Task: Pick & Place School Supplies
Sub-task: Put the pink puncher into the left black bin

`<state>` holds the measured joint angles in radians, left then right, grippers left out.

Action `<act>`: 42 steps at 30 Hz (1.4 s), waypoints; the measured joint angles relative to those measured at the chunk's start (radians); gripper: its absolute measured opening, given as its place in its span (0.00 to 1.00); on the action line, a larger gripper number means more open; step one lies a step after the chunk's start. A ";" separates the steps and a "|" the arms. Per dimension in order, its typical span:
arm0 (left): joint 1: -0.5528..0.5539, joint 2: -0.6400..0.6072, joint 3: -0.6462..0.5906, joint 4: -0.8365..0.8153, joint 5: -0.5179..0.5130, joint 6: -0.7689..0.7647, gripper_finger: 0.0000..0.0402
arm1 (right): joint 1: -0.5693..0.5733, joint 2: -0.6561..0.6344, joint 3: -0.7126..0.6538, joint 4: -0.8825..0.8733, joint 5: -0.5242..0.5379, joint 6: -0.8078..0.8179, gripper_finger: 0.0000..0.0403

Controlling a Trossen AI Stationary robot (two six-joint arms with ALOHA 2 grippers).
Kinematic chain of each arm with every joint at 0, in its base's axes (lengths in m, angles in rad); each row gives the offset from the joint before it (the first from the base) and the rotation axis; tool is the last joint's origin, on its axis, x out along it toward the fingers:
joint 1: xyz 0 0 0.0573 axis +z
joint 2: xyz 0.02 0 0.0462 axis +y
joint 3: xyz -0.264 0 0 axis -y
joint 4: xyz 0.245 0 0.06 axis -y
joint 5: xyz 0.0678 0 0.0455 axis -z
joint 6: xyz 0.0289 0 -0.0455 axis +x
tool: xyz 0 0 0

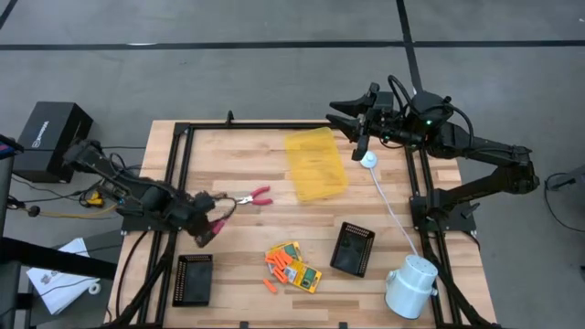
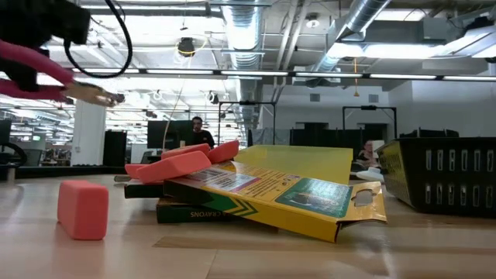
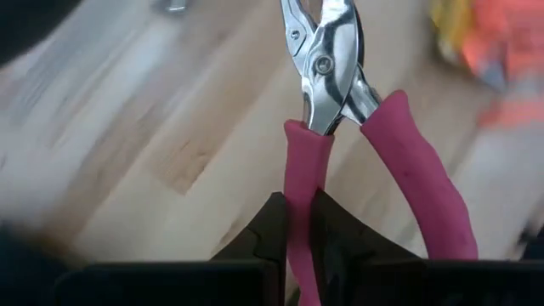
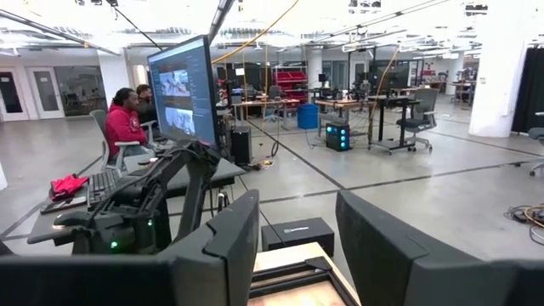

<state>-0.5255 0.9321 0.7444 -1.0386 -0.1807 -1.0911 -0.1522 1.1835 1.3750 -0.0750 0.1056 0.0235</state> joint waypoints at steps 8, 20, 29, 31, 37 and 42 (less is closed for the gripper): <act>-0.064 0.000 0.000 0.001 0.179 0.532 0.05 | 0.000 0.000 0.000 0.000 0.000 0.026 0.38; -0.162 0.000 0.021 -0.017 0.233 1.143 0.05 | 0.000 0.000 0.000 0.022 0.169 0.088 0.38; -0.249 0.010 0.027 -0.008 0.159 1.515 0.05 | 0.014 0.000 0.000 0.102 0.231 0.093 0.38; -0.256 0.011 0.027 0.010 0.149 1.578 0.05 | 0.031 0.000 0.000 0.119 0.254 0.093 0.37; -0.272 0.051 0.027 0.072 0.170 1.659 0.05 | 0.097 0.000 0.000 0.125 0.293 0.087 0.38; -0.360 0.149 0.027 0.129 0.195 1.671 0.05 | 0.150 0.000 0.000 0.111 0.316 0.071 0.38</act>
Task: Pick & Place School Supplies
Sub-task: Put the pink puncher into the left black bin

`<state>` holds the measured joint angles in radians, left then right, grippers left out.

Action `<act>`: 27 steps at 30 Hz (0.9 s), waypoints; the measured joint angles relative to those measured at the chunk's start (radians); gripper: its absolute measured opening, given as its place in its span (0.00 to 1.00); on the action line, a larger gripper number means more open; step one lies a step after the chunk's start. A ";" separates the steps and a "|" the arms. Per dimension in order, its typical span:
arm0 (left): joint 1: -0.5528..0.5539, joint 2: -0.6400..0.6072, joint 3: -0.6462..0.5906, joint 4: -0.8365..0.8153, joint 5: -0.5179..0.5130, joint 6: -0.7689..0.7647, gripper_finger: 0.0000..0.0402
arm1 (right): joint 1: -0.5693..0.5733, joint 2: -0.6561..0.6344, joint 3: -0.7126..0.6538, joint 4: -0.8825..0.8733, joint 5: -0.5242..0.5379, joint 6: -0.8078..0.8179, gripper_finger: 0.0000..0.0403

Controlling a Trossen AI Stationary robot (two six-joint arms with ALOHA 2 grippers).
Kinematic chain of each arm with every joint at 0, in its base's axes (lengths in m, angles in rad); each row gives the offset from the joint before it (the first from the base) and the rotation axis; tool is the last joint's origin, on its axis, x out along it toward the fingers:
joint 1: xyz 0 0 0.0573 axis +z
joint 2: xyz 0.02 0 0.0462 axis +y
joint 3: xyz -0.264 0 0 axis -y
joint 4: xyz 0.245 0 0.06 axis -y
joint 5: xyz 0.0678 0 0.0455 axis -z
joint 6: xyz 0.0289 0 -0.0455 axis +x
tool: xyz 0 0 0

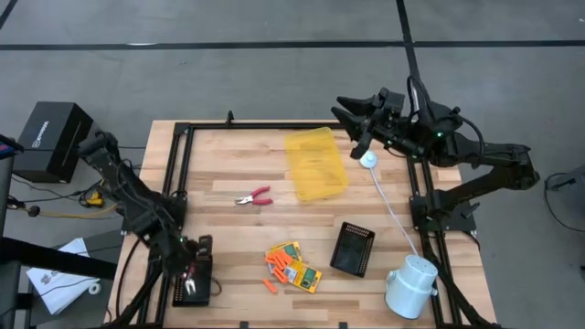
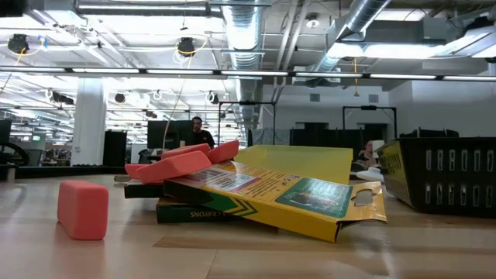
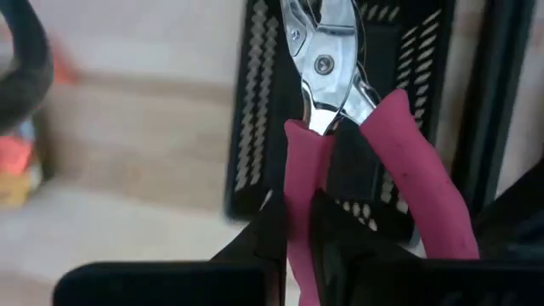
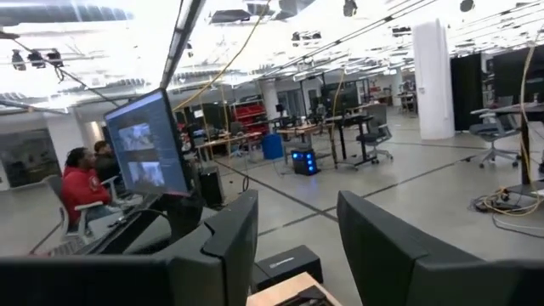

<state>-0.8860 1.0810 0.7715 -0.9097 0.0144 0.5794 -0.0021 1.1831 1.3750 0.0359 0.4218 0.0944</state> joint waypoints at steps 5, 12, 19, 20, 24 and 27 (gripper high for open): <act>-0.096 0.098 0.000 0.096 0.010 0.000 0.05 | 0.044 0.000 0.000 -0.010 0.005 -0.022 0.38; -0.122 0.173 0.000 0.204 -0.018 0.023 0.05 | 0.078 0.000 0.000 -0.010 0.033 -0.046 0.39; -0.049 0.197 0.000 0.216 -0.024 0.090 0.04 | 0.081 0.010 0.000 0.003 0.033 -0.051 0.38; -0.036 0.197 0.000 0.216 -0.024 0.099 0.04 | 0.081 0.012 0.000 -0.001 0.033 -0.052 0.38; 0.011 0.197 0.000 0.214 -0.017 0.124 0.04 | 0.079 0.018 0.000 0.006 0.033 -0.052 0.39; 0.040 0.195 -0.021 0.219 0.008 0.127 0.04 | 0.079 0.025 0.000 -0.003 0.031 -0.052 0.39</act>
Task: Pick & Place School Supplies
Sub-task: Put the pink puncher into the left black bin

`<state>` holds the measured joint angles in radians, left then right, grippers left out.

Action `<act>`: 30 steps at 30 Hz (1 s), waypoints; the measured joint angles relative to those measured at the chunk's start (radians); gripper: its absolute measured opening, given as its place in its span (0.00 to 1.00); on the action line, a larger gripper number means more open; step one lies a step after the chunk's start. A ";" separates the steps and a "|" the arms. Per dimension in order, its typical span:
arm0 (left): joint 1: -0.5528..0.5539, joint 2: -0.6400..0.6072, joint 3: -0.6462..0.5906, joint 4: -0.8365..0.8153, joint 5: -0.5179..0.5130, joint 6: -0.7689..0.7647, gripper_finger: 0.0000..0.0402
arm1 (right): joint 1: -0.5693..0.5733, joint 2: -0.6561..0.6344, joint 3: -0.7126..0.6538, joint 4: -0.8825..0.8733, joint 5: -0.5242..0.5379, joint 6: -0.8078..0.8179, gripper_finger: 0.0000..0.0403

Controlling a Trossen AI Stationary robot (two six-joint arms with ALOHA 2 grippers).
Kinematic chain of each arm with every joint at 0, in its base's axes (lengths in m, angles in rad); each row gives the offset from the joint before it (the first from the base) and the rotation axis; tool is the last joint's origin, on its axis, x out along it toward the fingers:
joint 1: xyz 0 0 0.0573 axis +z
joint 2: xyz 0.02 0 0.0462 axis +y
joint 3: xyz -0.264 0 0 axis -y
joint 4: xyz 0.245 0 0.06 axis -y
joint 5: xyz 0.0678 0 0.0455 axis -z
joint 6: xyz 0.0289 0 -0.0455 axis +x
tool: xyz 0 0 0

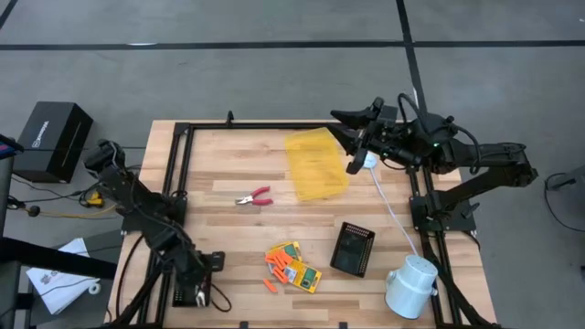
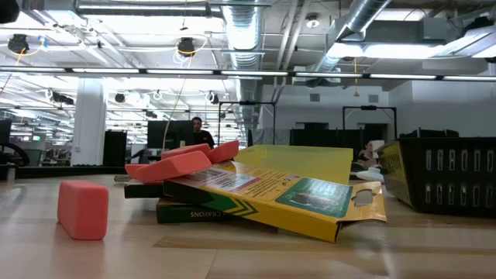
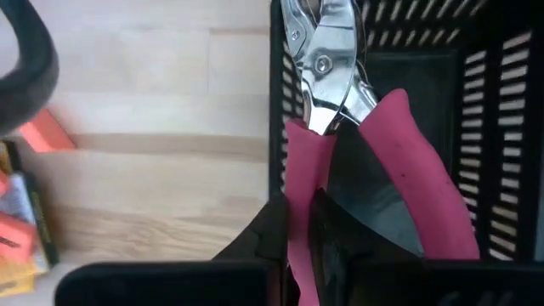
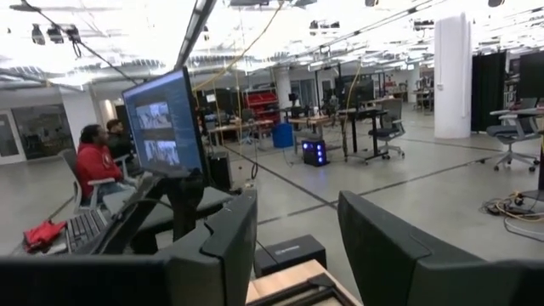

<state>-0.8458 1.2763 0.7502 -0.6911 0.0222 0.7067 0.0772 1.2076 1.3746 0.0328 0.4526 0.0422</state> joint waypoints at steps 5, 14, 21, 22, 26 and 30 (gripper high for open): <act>0.009 -0.025 -0.082 -0.006 0.010 0.040 0.04 | 0.000 0.009 0.000 0.001 -0.002 0.000 0.39; 0.010 -0.143 -0.134 -0.008 -0.025 0.039 0.10 | -0.002 0.008 0.000 0.010 -0.006 -0.032 0.40; 0.010 -0.207 -0.135 -0.003 -0.027 0.013 0.23 | -0.008 0.008 0.000 0.024 -0.006 -0.043 0.40; 0.010 -0.210 -0.135 -0.004 -0.027 0.012 0.24 | -0.008 0.008 0.000 0.025 -0.006 -0.046 0.40; 0.009 -0.212 -0.135 -0.009 -0.056 0.010 0.25 | -0.008 0.008 0.000 0.028 -0.006 -0.051 0.40; 0.010 -0.212 -0.135 -0.009 -0.130 0.011 0.25 | -0.008 0.008 0.000 0.031 -0.006 -0.053 0.40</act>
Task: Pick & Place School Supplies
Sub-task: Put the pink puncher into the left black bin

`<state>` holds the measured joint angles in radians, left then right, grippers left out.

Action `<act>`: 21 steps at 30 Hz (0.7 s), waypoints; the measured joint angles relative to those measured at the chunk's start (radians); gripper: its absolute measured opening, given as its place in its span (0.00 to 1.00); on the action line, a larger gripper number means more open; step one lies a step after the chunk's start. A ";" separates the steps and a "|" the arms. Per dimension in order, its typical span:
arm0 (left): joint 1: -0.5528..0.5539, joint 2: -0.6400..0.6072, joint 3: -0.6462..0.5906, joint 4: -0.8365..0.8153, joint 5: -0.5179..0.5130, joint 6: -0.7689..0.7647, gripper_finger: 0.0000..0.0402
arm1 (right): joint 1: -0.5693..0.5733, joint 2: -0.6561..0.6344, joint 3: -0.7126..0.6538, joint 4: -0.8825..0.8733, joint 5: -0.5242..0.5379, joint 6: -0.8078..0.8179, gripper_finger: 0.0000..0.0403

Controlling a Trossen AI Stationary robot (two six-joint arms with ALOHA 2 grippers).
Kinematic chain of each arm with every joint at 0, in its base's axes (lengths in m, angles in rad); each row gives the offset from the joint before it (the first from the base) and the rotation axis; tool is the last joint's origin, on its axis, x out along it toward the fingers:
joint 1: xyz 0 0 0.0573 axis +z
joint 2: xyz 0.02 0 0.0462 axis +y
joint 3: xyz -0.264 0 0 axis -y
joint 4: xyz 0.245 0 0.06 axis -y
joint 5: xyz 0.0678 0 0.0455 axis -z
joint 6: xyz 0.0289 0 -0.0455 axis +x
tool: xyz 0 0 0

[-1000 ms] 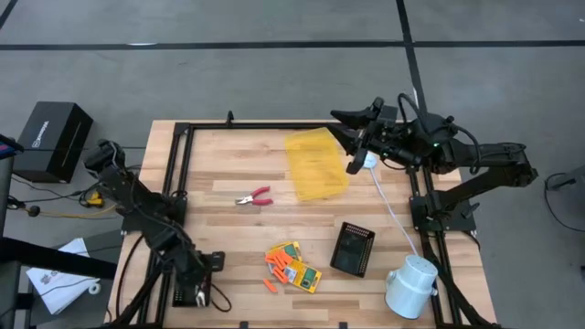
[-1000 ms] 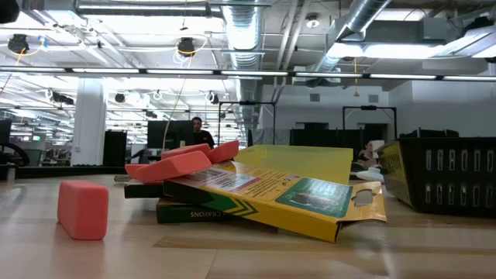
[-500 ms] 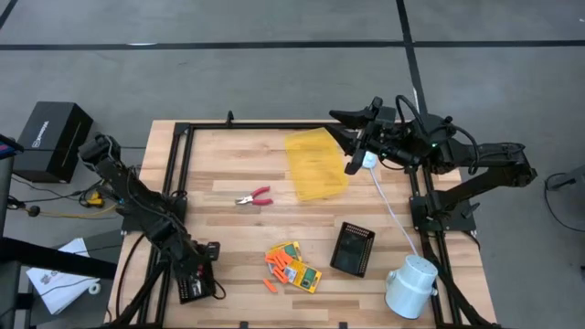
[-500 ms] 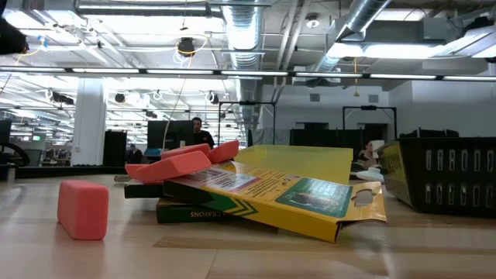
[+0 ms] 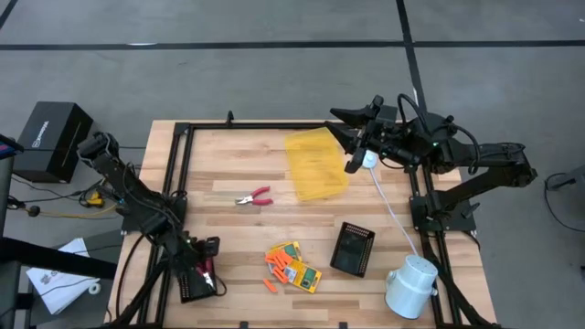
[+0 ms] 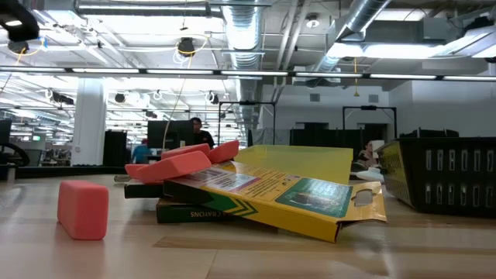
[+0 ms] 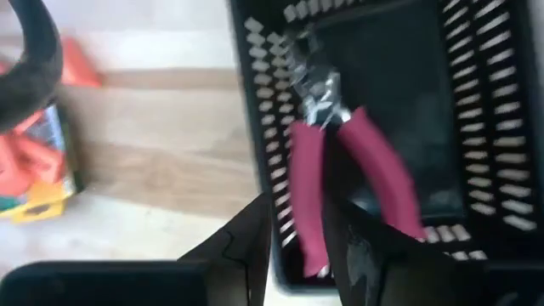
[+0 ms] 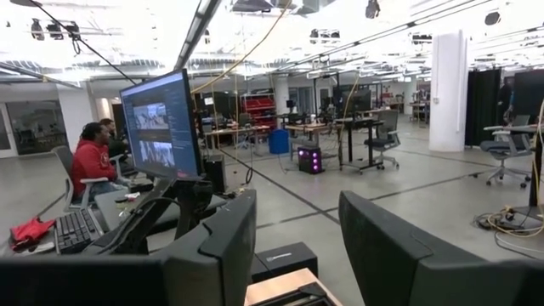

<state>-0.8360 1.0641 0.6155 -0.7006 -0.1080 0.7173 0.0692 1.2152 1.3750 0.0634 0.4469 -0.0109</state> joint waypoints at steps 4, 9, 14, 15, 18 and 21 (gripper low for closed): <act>0.010 0.000 0.000 -0.002 -0.075 -0.001 0.25 | 0.000 0.000 0.001 0.007 0.000 0.000 0.41; 0.097 -0.025 0.011 -0.002 -0.185 -0.120 0.25 | 0.001 0.000 0.037 0.005 0.000 -0.029 0.41; 0.245 -0.059 0.088 0.001 -0.258 -0.224 0.25 | 0.002 0.000 0.082 0.003 0.000 -0.069 0.41; 0.282 -0.058 0.105 0.001 -0.260 -0.250 0.25 | 0.002 -0.001 0.092 0.004 0.000 -0.081 0.41; 0.409 -0.043 0.149 0.003 -0.261 -0.364 0.25 | 0.000 -0.001 0.111 0.003 0.000 -0.095 0.41; 0.552 0.009 0.174 -0.030 -0.228 -0.511 0.25 | 0.000 -0.001 0.119 0.002 0.001 -0.096 0.41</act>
<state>-0.2840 1.0732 0.7895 -0.7303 -0.3358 0.2063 0.0689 1.2144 1.4944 0.0653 0.4479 -0.1069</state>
